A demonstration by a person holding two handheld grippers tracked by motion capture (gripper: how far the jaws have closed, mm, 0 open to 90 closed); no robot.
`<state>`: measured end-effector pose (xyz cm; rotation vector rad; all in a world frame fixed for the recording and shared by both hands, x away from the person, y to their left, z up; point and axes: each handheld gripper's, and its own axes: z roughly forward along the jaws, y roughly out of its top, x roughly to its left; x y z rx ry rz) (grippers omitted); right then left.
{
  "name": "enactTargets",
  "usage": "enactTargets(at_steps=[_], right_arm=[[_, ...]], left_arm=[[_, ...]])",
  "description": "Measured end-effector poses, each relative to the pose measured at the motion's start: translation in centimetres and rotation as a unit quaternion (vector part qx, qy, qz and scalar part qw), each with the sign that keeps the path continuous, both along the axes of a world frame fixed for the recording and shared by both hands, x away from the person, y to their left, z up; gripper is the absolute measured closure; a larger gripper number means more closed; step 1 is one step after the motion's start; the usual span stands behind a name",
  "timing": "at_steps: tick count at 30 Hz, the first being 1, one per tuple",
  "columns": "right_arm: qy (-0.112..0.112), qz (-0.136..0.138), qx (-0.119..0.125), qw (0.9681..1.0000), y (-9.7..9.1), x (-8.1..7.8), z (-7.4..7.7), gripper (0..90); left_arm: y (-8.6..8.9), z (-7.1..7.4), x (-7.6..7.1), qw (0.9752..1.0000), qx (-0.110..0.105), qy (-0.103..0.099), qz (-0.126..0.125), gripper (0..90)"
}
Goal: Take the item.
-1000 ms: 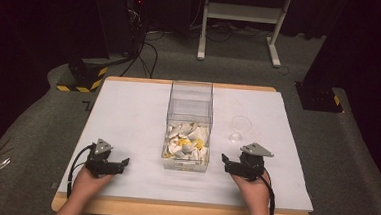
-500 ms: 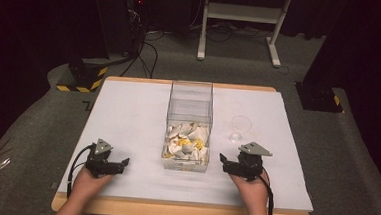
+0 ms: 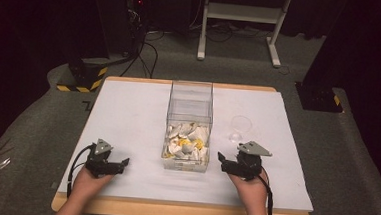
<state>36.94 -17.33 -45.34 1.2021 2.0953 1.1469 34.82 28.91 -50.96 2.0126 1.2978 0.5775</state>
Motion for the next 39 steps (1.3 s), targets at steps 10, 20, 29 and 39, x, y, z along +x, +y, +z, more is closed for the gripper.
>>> enactTargets(at_steps=[10,20,29,39], right_arm=[[-0.007,0.011,-0.005,0.9999,0.3,0.1,0.8,18.3],[-0.014,0.017,0.0,0.9998,0.5,0.5,1.8,22.5],[-0.017,0.026,0.005,0.9995,0.8,0.5,2.4,24.4],[-0.022,0.034,0.01,0.9991,1.1,0.3,3.0,25.5]], left_arm=[[0.0,0.0,0.0,1.0,0.0,0.0,0.0,12.6],[0.0,0.0,0.0,1.0,0.0,0.0,0.0,12.6],[0.0,0.0,0.0,1.0,0.0,0.0,0.0,12.7],[0.0,0.0,0.0,1.0,0.0,0.0,0.0,12.7]])
